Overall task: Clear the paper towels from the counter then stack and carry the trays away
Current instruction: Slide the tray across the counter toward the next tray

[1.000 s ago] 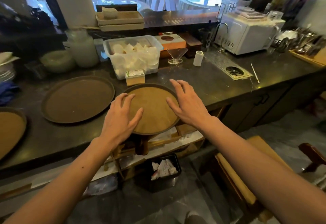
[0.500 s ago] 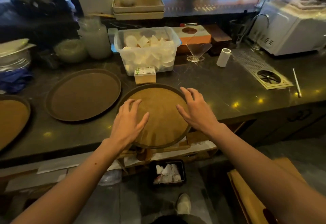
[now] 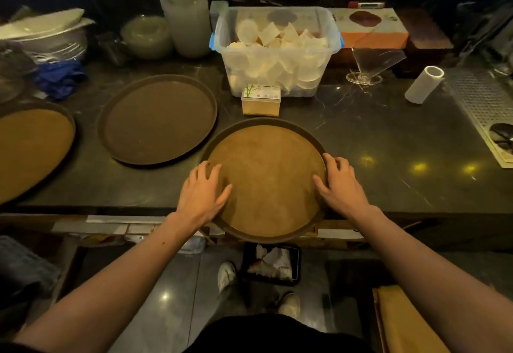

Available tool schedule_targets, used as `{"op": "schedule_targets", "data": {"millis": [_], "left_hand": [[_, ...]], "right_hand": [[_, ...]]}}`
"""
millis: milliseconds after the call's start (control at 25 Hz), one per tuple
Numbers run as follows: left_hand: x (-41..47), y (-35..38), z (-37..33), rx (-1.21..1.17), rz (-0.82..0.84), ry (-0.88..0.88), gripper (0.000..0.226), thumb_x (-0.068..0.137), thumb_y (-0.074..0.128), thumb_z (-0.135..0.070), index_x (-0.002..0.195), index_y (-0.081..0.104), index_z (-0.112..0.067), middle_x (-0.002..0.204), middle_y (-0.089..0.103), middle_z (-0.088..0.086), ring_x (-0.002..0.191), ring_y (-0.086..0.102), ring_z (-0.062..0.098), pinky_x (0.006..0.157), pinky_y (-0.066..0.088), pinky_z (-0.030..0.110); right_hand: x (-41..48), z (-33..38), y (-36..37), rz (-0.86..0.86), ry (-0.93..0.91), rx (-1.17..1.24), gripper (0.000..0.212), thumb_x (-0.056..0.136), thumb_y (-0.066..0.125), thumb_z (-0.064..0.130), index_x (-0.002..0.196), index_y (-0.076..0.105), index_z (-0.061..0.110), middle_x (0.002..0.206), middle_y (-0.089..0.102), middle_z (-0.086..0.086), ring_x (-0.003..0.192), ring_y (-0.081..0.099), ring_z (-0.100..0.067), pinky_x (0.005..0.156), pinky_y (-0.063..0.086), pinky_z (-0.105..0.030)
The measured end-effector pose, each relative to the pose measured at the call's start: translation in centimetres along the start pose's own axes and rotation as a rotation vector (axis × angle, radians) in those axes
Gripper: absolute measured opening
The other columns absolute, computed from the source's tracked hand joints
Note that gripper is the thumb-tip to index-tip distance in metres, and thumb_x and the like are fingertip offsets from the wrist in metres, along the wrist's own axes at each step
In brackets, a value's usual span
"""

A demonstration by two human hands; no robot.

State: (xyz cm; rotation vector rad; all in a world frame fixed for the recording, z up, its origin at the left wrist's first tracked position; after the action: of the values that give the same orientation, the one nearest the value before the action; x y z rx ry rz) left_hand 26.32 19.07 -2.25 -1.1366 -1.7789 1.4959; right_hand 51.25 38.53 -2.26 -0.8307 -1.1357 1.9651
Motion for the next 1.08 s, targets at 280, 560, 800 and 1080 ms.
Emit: {"op": "schedule_targets", "data": {"millis": [280, 560, 800, 1080], "left_hand": [[2.8, 2.0, 3.4, 0.017, 0.124, -0.040, 0.067, 0.092, 0.041, -0.058, 0.145, 0.026, -0.021, 0.155, 0.018, 0.024, 0.138, 0.026, 0.045, 0.104, 0.037, 0.054], [3.8, 2.8, 3.8, -0.236, 0.163, -0.096, 0.073, 0.090, 0.051, -0.055, 0.147, 0.019, -0.022, 0.153, 0.012, 0.024, 0.137, 0.022, 0.045, 0.100, 0.040, 0.057], [5.0, 2.4, 4.8, -0.416, 0.170, -0.174, 0.111, 0.078, 0.066, -0.059, 0.153, -0.003, -0.016, 0.140, 0.024, 0.019, 0.118, 0.049, 0.042, 0.094, 0.047, 0.051], [5.5, 1.6, 5.5, -0.544, 0.182, -0.218, 0.116, 0.069, 0.073, -0.062, 0.152, 0.011, -0.009, 0.140, 0.027, 0.019, 0.124, 0.045, 0.039, 0.102, 0.040, 0.046]], "right_hand": [[1.6, -0.3, 1.7, -0.004, 0.216, 0.142, 0.069, 0.094, 0.054, 0.044, 0.149, 0.023, 0.018, 0.148, 0.032, -0.017, 0.134, 0.034, -0.038, 0.104, 0.040, -0.055], [1.7, -0.7, 2.8, 0.014, 0.374, 0.123, 0.086, 0.086, 0.065, 0.050, 0.151, 0.020, 0.016, 0.146, 0.032, -0.017, 0.124, 0.049, -0.037, 0.097, 0.049, -0.052], [1.1, -0.9, 3.3, -0.006, 0.445, 0.218, 0.093, 0.081, 0.069, 0.055, 0.150, 0.022, 0.014, 0.144, 0.032, -0.017, 0.125, 0.046, -0.039, 0.099, 0.044, -0.051], [-1.2, 0.2, 2.7, -0.231, 0.484, 0.314, 0.086, 0.080, 0.069, 0.056, 0.146, 0.035, 0.013, 0.135, 0.044, -0.012, 0.123, 0.047, -0.031, 0.098, 0.042, -0.044]]}}
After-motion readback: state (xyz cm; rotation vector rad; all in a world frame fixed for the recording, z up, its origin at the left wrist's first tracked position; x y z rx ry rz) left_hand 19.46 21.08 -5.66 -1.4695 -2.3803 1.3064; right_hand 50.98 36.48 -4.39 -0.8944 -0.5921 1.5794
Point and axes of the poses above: each hand's wrist, its own x-axis towards the middle knuckle, its own y-axis out of the palm, z = x × y, the point moved 5 cm from there along x, towards the middle knuckle
